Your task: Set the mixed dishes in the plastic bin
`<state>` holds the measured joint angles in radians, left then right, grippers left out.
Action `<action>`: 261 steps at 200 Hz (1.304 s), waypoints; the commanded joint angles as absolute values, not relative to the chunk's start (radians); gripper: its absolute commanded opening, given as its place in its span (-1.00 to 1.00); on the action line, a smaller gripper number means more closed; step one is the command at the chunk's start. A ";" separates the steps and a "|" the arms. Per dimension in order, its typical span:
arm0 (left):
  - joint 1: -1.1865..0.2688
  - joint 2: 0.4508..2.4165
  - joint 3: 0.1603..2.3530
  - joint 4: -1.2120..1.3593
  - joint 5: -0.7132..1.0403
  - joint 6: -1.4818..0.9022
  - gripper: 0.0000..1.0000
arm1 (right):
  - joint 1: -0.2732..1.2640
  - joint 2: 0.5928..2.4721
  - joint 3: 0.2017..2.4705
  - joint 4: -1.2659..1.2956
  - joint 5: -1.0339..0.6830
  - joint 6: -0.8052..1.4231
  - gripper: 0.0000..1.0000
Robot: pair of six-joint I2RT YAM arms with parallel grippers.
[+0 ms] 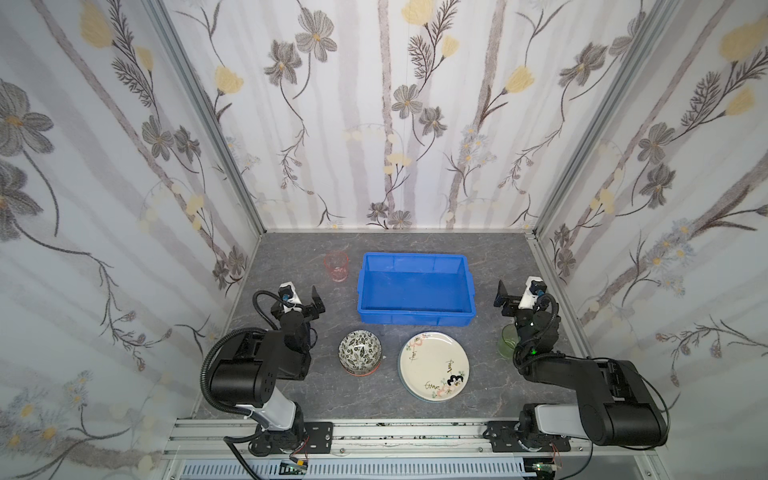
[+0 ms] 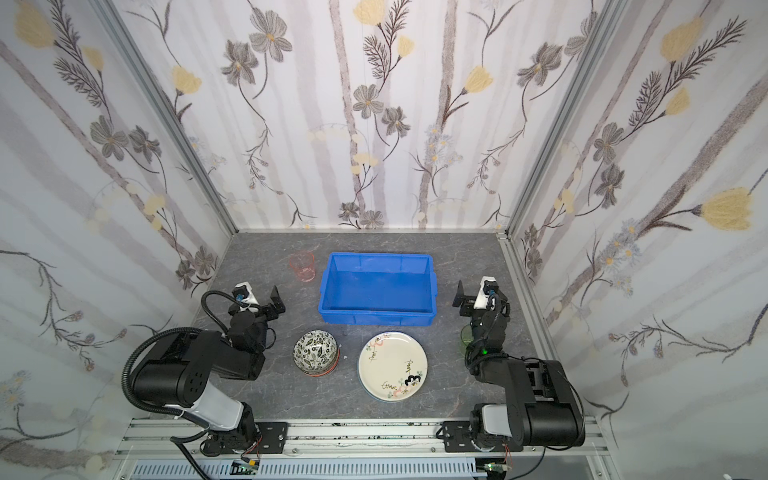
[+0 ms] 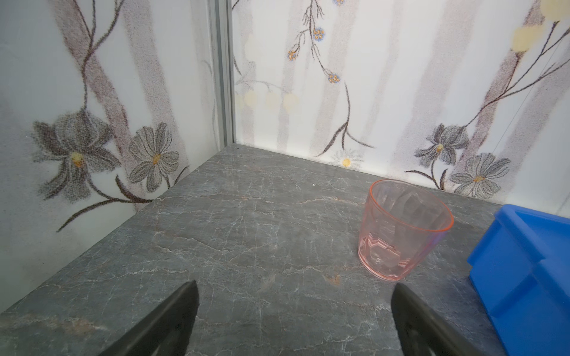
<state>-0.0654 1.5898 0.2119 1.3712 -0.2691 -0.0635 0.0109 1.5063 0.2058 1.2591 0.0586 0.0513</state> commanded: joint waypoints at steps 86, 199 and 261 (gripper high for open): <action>-0.065 1.587 0.218 1.386 -0.291 -0.080 1.00 | 0.011 1.508 0.211 1.288 0.055 0.040 0.99; -0.080 1.114 0.447 0.642 -0.393 -0.261 1.00 | 0.011 1.508 0.211 1.288 0.055 0.041 0.99; -0.079 0.895 0.651 0.168 -0.152 -0.337 1.00 | 0.011 1.508 0.211 1.287 0.055 0.040 0.99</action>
